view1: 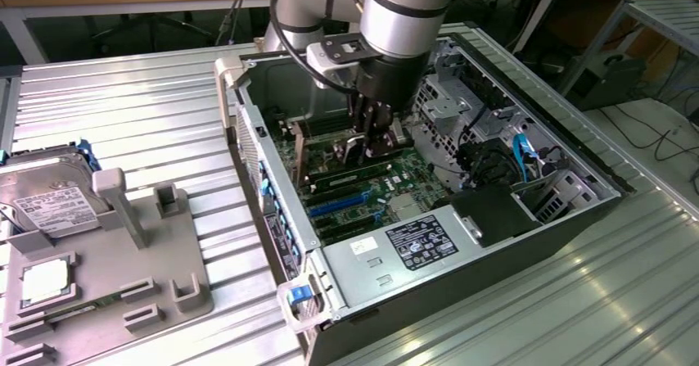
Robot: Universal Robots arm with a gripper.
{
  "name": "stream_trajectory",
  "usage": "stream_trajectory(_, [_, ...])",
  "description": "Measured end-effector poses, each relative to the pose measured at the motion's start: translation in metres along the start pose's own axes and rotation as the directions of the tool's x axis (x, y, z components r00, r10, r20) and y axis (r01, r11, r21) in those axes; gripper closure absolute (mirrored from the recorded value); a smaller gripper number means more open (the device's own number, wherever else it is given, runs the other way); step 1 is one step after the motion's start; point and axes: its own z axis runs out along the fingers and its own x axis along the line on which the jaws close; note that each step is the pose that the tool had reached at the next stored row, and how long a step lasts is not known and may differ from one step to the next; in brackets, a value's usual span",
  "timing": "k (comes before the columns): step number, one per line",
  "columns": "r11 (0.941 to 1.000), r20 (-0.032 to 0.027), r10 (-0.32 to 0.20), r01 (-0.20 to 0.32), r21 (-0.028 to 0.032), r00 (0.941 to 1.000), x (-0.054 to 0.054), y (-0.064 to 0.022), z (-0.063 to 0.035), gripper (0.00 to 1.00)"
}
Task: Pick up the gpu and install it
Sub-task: 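Insert the gpu into the slot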
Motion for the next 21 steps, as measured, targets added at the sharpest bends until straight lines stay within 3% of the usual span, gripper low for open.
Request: stream_trajectory(21, [1.0000,0.0000,0.000,0.000,0.0000,1.0000,0.0069,0.0054,0.0081,0.72])
